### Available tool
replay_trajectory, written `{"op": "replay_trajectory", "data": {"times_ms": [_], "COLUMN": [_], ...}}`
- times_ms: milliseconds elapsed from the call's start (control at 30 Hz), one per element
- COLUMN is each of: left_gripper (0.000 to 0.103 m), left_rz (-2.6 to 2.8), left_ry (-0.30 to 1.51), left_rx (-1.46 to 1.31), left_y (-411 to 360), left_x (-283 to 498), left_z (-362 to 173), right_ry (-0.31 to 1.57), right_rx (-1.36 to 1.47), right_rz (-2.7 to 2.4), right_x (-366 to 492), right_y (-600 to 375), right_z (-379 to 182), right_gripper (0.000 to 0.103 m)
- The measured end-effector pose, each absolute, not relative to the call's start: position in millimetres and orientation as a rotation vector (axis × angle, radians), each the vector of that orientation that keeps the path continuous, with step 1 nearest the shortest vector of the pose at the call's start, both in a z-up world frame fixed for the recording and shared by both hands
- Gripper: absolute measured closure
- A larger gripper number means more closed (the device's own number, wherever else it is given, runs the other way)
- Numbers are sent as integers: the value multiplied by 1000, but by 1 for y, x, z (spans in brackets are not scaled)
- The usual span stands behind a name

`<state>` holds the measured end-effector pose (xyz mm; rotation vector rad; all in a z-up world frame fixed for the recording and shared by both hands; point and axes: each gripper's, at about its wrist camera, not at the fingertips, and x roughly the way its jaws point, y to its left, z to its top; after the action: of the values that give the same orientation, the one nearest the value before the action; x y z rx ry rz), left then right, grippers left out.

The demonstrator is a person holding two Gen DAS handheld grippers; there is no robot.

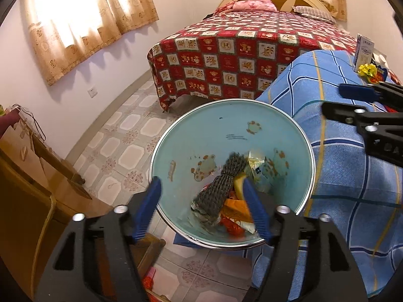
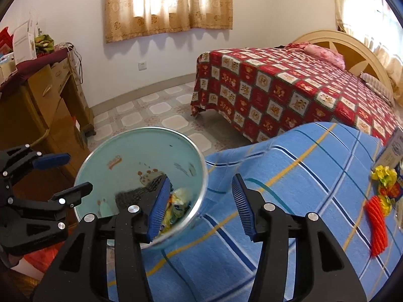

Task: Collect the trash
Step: 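Open the left tool over the bin while the right tool drops the sponge in, then grasp the red-orange mesh net with the right tool while the left tool grasps the yellow-green wrapper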

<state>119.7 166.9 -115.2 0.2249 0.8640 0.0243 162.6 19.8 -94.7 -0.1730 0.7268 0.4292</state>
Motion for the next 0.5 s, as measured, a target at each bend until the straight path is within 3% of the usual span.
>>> {"op": "replay_trajectory", "data": {"times_ms": [133,367,500], "left_gripper": [24,22,13], "left_rz": [30,60,86], "left_ry": [871,893,883], "left_rx": [229,255,262], "left_y": [158,144,139], "left_x": [119,125,131], "left_z": [-121,-131,-129], "right_ry": [722,740,780], "right_rx": [-157,-68,-40], "right_rz": [339,39,-55], "right_x": [154,159,166], "right_y": [-21,-144,-195], "right_z": [-96,-98,-107], "right_gripper": [48,45,44]}}
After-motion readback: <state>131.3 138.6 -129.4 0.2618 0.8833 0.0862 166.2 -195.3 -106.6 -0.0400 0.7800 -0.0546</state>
